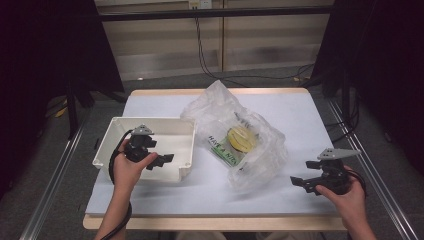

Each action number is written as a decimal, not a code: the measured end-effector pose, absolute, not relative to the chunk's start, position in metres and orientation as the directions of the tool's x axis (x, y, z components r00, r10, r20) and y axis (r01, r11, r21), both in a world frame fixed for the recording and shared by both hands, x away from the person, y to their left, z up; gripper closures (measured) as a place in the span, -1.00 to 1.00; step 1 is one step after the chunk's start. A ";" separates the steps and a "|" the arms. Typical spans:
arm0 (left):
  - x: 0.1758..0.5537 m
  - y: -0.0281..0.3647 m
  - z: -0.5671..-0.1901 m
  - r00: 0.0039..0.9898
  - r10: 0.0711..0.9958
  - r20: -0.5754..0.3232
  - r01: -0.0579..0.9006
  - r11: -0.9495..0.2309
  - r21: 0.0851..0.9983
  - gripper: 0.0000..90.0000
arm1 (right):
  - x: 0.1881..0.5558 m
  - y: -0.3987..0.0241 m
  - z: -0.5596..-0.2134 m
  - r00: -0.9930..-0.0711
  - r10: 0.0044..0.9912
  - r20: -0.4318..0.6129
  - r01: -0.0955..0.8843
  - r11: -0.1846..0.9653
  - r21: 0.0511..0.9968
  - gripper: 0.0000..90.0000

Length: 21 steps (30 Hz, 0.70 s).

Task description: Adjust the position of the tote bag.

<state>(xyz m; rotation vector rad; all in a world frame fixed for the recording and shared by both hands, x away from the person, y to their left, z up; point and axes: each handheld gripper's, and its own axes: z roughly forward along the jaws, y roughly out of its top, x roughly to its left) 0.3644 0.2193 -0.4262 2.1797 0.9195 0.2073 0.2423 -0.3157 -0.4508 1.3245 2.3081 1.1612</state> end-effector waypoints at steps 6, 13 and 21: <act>0.365 0.218 -0.428 0.730 0.667 -0.146 0.553 -0.452 0.700 -0.84 | 0.244 -0.308 -0.450 -0.578 0.800 0.160 0.607 0.290 0.740 -0.83; 0.364 0.218 -0.428 0.738 0.657 -0.153 0.555 -0.463 0.691 -0.85 | 0.248 -0.303 -0.451 -0.573 0.806 0.147 0.607 0.296 0.738 -0.83; 0.359 0.221 -0.428 0.729 0.668 -0.152 0.565 -0.461 0.684 -0.86 | 0.252 -0.281 -0.450 -0.626 0.771 0.115 0.575 0.357 0.736 -0.68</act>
